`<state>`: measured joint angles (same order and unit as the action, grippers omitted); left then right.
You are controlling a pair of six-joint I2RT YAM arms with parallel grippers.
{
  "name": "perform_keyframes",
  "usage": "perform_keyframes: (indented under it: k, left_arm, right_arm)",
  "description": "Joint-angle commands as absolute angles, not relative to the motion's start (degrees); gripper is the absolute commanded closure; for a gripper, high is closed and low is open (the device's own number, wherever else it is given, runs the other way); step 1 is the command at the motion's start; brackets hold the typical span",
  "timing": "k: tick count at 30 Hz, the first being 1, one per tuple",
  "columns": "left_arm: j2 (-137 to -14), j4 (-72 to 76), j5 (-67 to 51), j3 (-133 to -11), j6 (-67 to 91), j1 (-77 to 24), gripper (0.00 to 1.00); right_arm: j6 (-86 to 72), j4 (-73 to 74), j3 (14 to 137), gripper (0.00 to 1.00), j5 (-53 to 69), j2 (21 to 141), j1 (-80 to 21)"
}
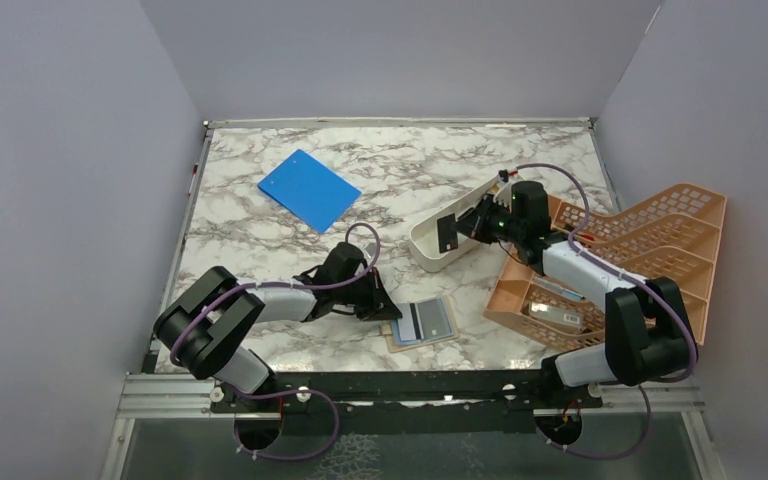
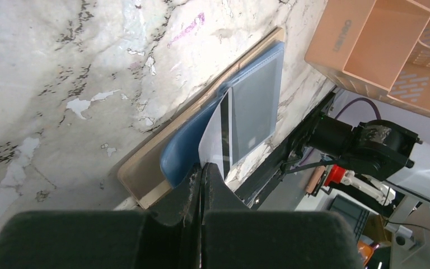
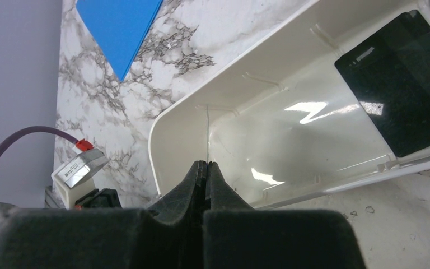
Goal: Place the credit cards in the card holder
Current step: Place the credit card in the storage box, then insert the credit card into the card holder.
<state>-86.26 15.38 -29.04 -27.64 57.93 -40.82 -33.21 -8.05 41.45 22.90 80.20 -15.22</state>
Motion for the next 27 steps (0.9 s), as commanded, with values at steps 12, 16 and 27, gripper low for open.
perform_keyframes:
  k: [12, 16, 27]
  left_arm:
    - [-87.61, 12.72, -23.56, -29.16, 55.30, -41.22, 1.00]
    - [-87.92, 12.57, -23.53, -29.61, 55.05, -41.13, 1.00]
    - [-89.34, 16.26, -26.03, -28.85, 57.59, -41.18, 1.00]
  right_arm:
    - [-30.12, -0.74, 46.66, 0.56, 14.92, 84.43, -15.45]
    - [-27.27, 5.85, 44.51, 0.56, 16.01, 77.46, -15.74]
    - [-30.81, 13.13, 35.10, 0.53, 13.74, 64.89, -28.80]
